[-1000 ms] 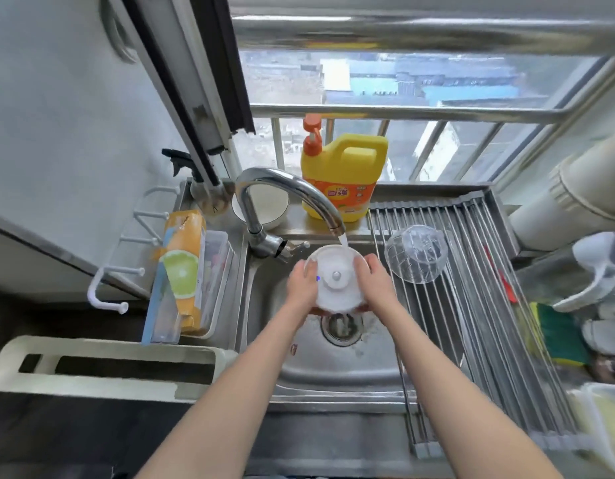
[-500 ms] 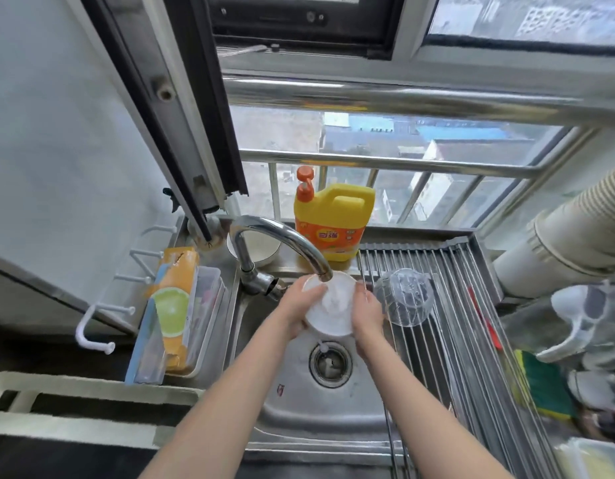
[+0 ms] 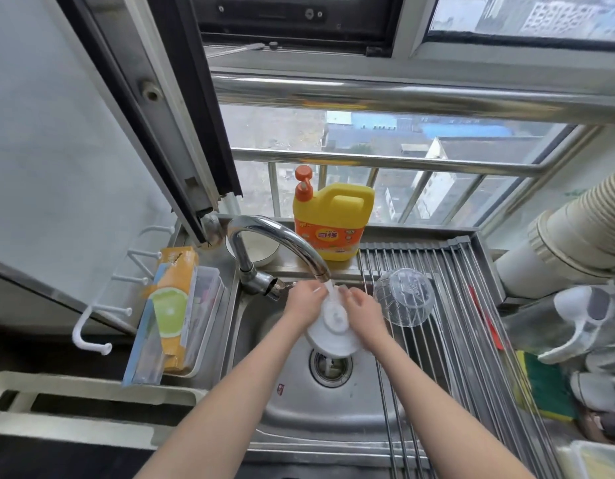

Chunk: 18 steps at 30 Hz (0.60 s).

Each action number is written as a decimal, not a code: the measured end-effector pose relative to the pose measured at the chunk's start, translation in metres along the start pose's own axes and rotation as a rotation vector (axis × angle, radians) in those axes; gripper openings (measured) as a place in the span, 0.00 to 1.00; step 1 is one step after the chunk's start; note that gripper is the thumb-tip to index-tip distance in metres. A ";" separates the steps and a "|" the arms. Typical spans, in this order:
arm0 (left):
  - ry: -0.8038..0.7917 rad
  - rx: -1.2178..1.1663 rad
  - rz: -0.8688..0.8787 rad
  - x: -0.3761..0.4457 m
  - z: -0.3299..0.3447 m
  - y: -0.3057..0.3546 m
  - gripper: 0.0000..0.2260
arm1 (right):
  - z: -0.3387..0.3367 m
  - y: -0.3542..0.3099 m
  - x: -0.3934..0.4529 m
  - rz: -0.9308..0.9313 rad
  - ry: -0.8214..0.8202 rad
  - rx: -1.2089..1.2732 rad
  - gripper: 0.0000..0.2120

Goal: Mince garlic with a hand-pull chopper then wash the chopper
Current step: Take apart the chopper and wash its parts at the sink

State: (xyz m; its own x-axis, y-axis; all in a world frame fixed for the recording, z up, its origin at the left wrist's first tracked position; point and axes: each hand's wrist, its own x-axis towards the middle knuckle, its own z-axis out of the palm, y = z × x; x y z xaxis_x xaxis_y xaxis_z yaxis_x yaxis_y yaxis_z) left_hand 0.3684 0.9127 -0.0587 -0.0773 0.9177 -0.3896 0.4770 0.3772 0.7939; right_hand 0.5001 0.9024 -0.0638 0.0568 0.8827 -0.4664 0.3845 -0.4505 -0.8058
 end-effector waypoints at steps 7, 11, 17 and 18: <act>-0.130 -0.629 -0.264 -0.012 0.010 -0.010 0.11 | 0.019 0.006 -0.005 0.208 0.454 0.163 0.17; 0.095 -0.589 -0.329 -0.007 0.011 -0.017 0.10 | 0.022 0.007 -0.012 0.060 0.352 0.150 0.11; 0.000 -0.102 -0.130 0.002 0.010 -0.009 0.14 | -0.001 0.002 0.005 -0.020 0.127 -0.081 0.12; -0.018 -0.069 -0.134 0.005 0.010 -0.008 0.16 | -0.005 0.002 0.007 -0.007 0.089 -0.098 0.13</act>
State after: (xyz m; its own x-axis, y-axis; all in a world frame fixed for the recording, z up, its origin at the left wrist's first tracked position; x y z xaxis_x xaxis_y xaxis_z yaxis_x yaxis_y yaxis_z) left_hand 0.3729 0.9125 -0.0716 -0.1204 0.8564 -0.5022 0.4022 0.5045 0.7640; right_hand 0.5058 0.9085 -0.0674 0.1339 0.8963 -0.4228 0.4734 -0.4327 -0.7673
